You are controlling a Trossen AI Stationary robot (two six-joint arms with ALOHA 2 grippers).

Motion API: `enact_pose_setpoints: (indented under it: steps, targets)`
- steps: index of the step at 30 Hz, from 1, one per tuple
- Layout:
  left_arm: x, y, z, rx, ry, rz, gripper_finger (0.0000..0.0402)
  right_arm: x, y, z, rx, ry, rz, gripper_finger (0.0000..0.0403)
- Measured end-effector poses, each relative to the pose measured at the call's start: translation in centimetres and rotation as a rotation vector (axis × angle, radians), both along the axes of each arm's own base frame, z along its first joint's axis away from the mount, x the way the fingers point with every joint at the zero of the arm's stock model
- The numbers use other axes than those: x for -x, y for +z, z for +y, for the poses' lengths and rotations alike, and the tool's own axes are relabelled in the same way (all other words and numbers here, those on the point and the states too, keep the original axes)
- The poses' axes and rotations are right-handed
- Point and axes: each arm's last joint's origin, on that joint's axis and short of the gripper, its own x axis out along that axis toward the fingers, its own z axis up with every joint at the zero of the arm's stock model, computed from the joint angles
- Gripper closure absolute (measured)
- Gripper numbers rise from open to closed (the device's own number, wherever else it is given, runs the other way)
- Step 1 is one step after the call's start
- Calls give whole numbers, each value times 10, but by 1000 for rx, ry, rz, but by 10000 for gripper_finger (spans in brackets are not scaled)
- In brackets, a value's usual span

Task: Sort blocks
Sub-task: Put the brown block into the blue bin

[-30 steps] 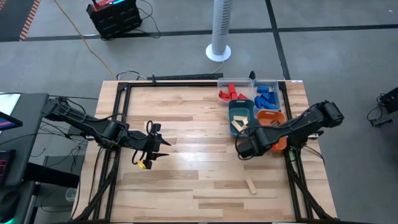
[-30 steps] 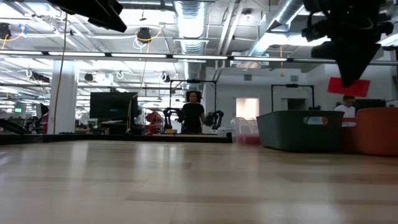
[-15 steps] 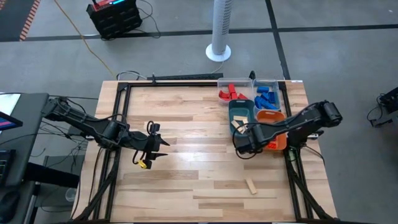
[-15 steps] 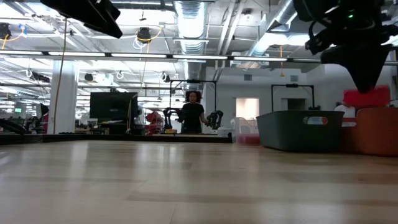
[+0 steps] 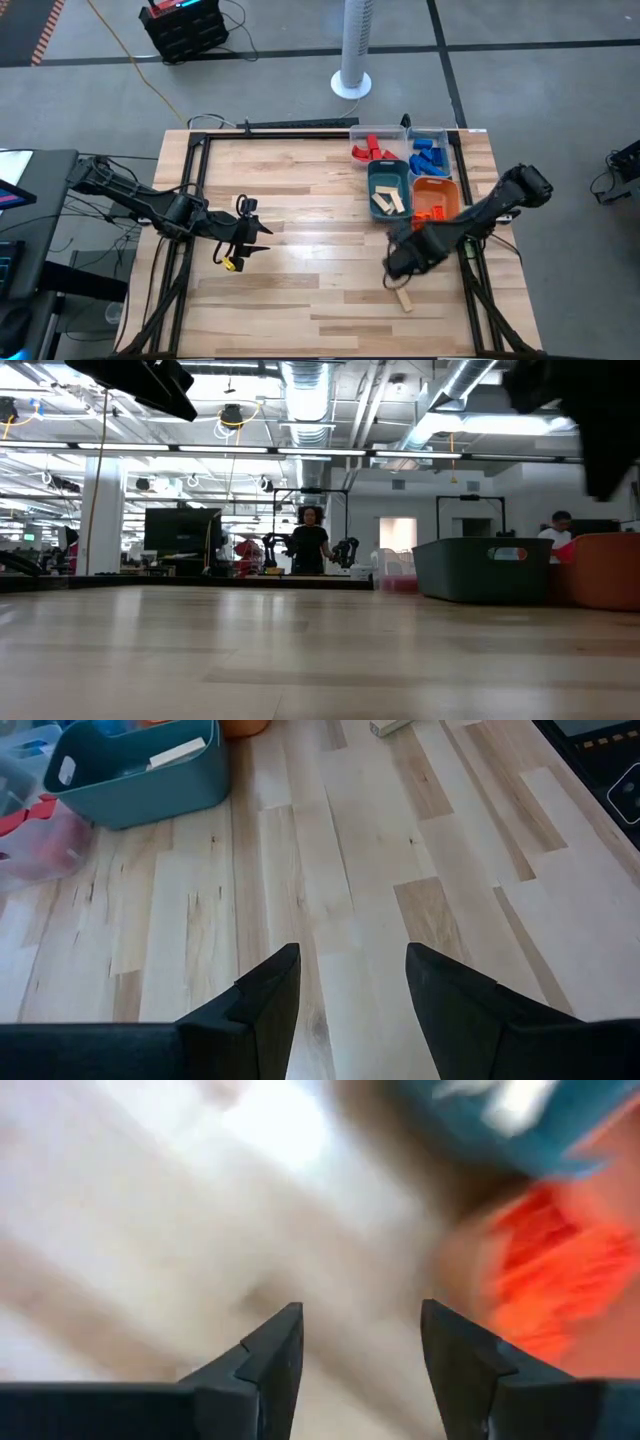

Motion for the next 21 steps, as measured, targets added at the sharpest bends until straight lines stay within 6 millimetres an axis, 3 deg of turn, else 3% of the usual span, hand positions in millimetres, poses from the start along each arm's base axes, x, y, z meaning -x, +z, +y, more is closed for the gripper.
enact_pose_setpoints:
  steps: [6, 12, 17, 21]
  targets:
    - [0, 0, 0, 6, 4, 0, 223, 1, -19, 52, -203, -67, -114, 209]
    - [0, 0, 0, 12, 8, 0, 223, 0, -48, 100, -275, -97, 12, 208]
    - [0, 0, 0, 15, 10, -1, 223, -4, -56, 122, -271, -124, 12, 208]
    - [0, 0, 0, 10, 6, -1, 223, -4, -64, 127, -253, -167, 20, 208]
